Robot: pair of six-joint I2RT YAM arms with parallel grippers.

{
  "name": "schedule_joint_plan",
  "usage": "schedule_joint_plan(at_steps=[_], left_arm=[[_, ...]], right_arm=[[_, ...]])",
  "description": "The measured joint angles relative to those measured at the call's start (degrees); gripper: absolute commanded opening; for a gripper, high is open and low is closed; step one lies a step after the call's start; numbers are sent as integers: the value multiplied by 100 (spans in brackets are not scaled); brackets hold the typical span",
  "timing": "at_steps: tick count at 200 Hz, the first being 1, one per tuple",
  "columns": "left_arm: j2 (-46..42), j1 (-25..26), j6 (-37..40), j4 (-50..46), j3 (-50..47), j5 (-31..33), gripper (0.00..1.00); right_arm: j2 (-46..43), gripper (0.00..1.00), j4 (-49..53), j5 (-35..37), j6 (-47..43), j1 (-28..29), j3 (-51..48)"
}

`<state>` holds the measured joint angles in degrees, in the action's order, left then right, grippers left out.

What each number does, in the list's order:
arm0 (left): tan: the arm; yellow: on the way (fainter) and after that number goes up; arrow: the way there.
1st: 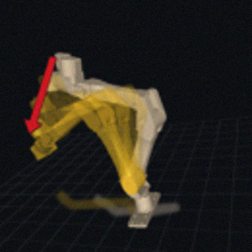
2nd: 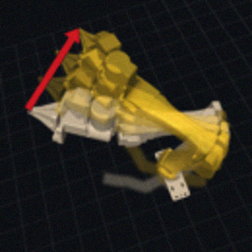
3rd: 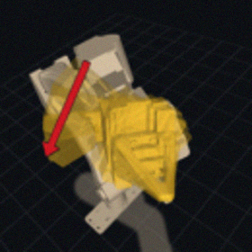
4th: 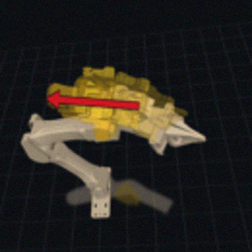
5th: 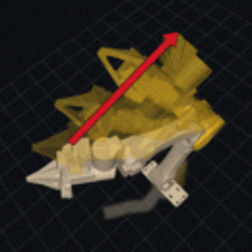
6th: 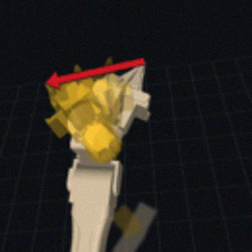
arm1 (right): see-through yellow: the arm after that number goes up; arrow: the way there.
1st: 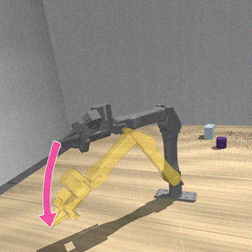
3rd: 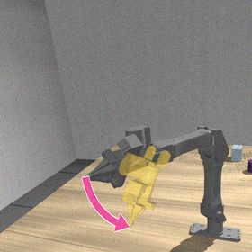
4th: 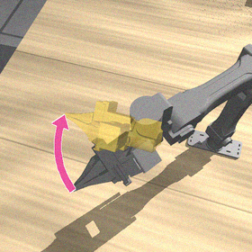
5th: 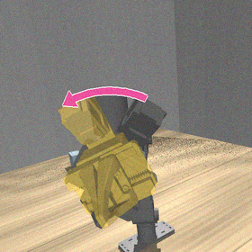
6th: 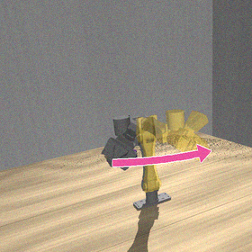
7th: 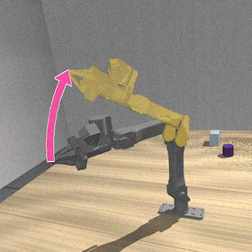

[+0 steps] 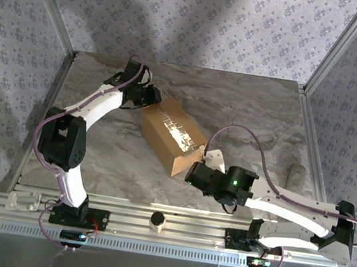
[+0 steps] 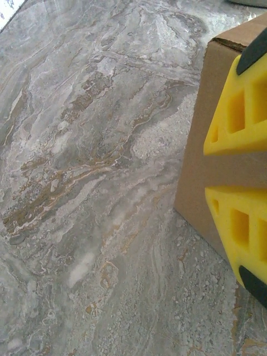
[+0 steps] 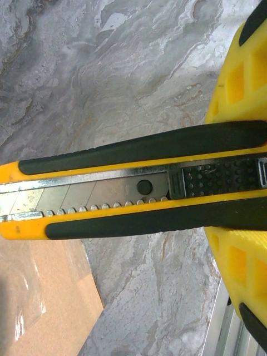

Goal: Unpack the express box

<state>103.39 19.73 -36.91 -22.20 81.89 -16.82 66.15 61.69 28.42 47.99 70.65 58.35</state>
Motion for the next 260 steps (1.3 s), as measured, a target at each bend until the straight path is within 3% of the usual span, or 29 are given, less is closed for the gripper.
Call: schedule_joint_plan(at_steps=[260], left_arm=[[0, -2, -15, 409, -146, -138, 21]], right_arm=[[214, 0, 116, -192, -448, -264, 258]])
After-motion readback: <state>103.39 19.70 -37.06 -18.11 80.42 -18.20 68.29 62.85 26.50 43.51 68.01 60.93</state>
